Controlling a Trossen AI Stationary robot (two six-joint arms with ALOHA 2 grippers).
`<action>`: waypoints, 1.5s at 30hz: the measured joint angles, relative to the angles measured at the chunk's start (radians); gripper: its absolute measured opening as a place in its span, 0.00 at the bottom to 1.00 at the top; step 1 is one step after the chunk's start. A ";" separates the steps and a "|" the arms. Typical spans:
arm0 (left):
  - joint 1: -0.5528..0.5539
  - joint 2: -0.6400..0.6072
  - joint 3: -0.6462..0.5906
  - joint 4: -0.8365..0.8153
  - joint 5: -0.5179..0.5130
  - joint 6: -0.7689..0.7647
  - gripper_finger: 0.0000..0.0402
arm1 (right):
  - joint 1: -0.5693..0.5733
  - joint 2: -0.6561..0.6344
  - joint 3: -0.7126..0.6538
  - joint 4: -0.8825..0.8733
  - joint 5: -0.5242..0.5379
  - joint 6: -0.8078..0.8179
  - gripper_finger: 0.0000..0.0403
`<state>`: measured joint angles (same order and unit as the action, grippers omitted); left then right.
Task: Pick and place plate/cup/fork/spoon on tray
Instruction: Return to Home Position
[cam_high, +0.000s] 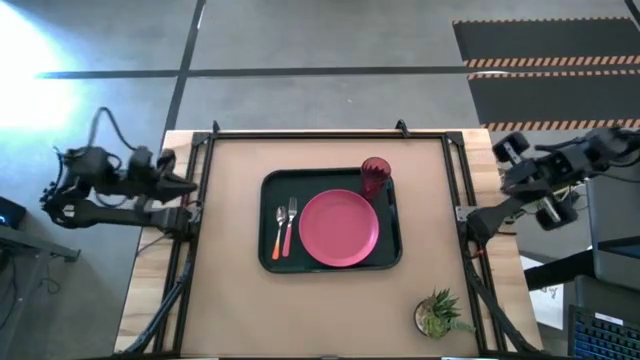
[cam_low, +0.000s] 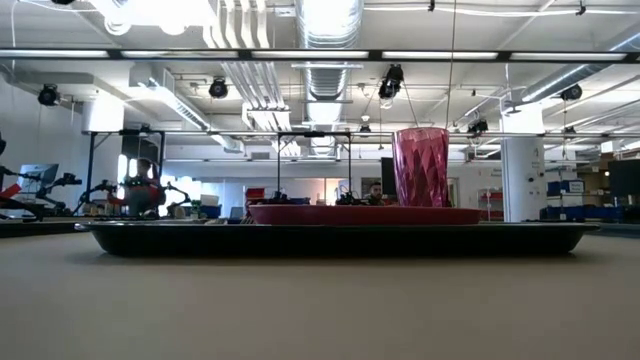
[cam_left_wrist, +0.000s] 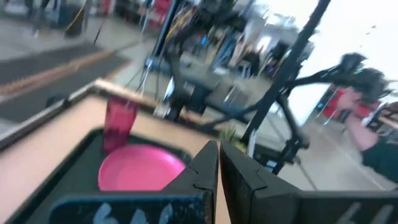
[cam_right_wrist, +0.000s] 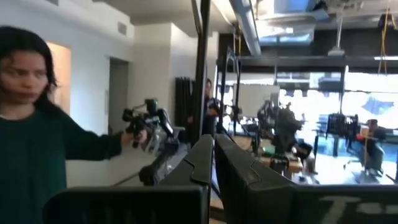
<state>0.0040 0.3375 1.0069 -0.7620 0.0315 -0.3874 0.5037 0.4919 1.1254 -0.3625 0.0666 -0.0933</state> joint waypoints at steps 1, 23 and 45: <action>0.000 -0.015 0.000 0.012 0.007 0.009 0.00 | 0.000 -0.002 -0.001 -0.004 0.001 -0.004 0.02; 0.000 -0.332 -0.356 0.300 0.191 -0.023 0.00 | 0.000 -0.084 -0.233 0.266 -0.040 -0.074 0.02; 0.000 -0.338 -0.739 0.918 0.301 -0.025 0.00 | 0.000 -0.318 -0.729 0.740 -0.040 0.070 0.02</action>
<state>0.0044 -0.0002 0.2676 0.1562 0.3328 -0.4122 0.5035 0.1743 0.3966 0.3777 0.0269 -0.0233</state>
